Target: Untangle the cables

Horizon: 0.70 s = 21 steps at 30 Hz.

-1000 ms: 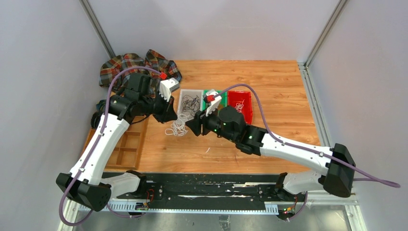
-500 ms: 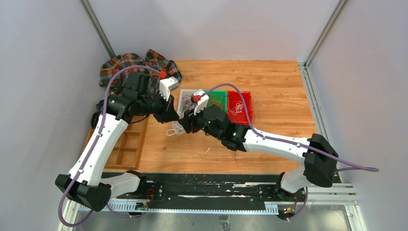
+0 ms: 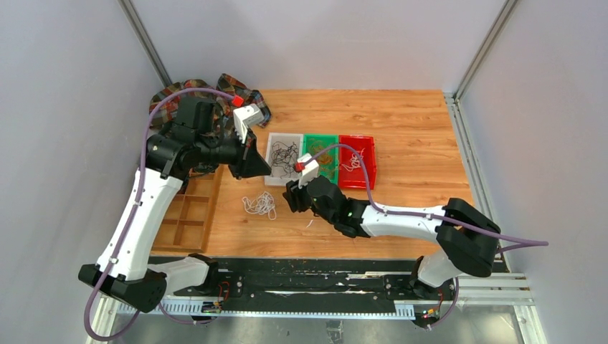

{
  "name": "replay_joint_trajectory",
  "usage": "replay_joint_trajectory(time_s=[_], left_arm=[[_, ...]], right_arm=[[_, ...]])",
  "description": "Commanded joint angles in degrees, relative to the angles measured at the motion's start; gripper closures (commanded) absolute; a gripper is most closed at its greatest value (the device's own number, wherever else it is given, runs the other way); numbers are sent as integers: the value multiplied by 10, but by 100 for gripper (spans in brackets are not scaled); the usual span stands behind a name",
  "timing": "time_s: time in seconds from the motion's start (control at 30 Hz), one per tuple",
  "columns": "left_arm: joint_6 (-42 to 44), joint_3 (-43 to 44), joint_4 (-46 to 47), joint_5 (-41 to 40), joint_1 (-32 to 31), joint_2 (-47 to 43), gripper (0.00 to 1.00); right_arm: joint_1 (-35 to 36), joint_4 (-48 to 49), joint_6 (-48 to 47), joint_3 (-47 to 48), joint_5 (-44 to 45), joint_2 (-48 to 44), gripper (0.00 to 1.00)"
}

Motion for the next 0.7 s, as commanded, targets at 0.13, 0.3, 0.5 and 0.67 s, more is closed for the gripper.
replay_joint_trajectory(time_s=[0.13,0.3,0.5,0.67], left_arm=[[84,-58,-14,-89,4,-4,78],[188,-171,6,-215,4,38,52],[256,-243,112,-277,4,89,48],[284,-262,168,-279,4,148,48]], right_arm=[[11,5,47,-52,41,-30,55],[10,-20,66,-84,64,-63,54],[10,-54,70,-115,89,-129,54],[10,-78,75,-134,99,-184,56]])
